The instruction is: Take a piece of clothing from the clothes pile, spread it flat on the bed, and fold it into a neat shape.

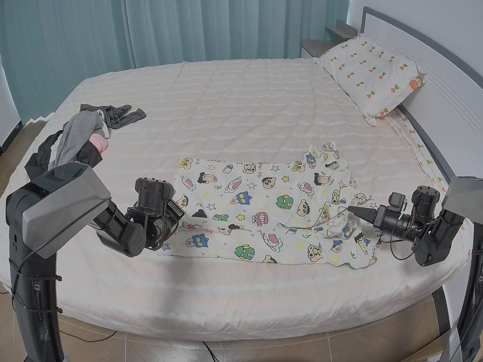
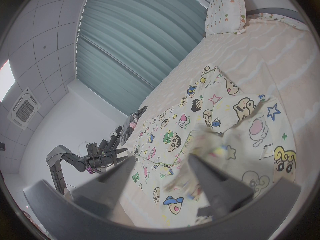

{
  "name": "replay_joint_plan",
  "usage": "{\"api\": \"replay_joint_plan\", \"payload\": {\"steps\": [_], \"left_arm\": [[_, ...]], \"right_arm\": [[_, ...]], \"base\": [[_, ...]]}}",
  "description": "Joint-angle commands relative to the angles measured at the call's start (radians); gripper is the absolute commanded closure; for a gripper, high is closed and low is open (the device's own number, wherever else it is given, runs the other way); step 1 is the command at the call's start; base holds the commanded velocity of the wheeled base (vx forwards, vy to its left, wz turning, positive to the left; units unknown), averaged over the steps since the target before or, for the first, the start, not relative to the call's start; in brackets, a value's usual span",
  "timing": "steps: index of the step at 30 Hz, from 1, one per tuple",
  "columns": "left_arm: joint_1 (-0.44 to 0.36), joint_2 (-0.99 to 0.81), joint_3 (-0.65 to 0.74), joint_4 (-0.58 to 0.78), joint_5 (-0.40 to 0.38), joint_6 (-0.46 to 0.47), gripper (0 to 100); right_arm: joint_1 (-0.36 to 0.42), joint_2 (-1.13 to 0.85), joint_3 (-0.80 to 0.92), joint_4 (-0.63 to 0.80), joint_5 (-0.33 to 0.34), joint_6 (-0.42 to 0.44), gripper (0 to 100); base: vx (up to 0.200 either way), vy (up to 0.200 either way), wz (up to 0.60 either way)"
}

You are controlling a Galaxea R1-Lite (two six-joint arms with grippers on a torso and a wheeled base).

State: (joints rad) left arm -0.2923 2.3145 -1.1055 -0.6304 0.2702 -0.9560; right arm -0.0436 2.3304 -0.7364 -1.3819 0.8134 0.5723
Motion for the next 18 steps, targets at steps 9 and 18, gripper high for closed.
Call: {"api": "replay_joint_plan", "payload": {"steps": [9, 18], "left_arm": [[0.121, -0.173, 0.052, 0.001, -0.023, -0.052, 0], [0.183, -0.461, 0.381, 0.048, -0.413, -0.155, 0]], "right_arm": [[-0.116, -0.135, 0.149, -0.112, -0.040, 0.205, 0], [-0.088, -0.212, 0.270, -0.078, -0.135, 0.262, 0]], "base": [[0.000, 0.000, 0.00], [0.000, 0.000, 0.00]]}}
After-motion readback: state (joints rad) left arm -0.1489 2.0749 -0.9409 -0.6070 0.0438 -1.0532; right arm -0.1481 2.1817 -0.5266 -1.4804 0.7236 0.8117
